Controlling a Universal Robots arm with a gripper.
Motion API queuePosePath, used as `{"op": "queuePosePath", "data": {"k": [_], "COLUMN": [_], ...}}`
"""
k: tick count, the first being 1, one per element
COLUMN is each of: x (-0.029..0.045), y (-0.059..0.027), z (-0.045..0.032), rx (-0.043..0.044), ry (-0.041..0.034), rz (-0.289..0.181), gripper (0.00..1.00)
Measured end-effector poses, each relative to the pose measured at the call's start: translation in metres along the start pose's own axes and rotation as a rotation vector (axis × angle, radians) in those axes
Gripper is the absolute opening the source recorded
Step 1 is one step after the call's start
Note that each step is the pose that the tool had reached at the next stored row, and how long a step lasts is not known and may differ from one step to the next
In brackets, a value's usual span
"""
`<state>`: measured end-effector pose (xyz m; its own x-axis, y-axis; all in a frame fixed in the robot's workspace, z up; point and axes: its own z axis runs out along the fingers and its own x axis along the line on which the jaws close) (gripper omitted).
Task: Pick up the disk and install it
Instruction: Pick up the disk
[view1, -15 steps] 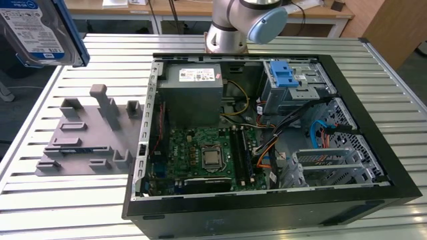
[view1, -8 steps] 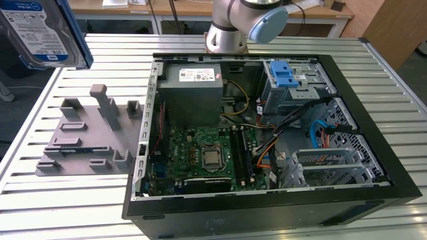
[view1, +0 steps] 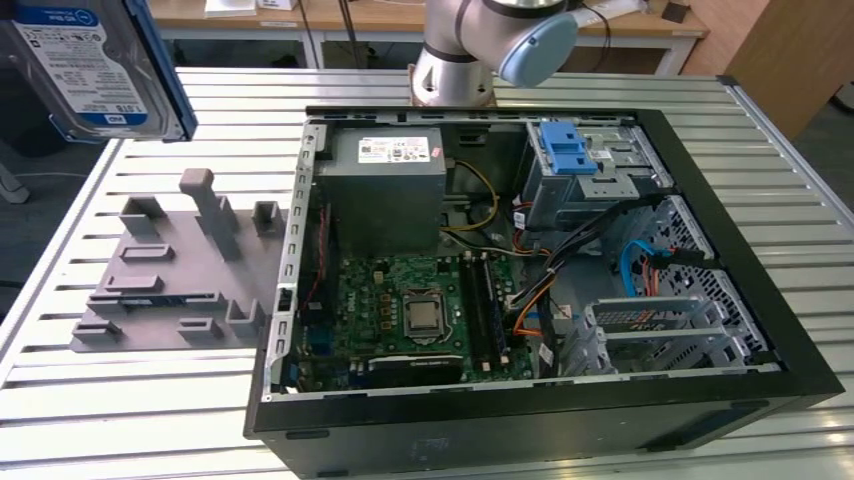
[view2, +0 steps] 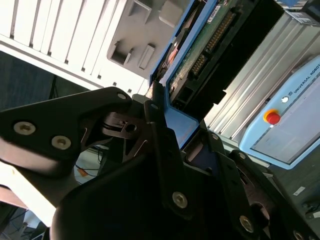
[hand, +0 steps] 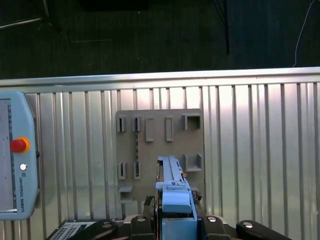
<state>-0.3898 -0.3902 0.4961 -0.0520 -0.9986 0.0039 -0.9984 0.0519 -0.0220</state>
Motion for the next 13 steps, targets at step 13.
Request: {"op": "queuePosePath", "data": {"k": [13], "x": [0.0064], "y": [-0.0236], "z": [0.0006], "rx": [-0.0026], "ry": [0.0001], "rz": [0.0], "gripper": [0.37]}}
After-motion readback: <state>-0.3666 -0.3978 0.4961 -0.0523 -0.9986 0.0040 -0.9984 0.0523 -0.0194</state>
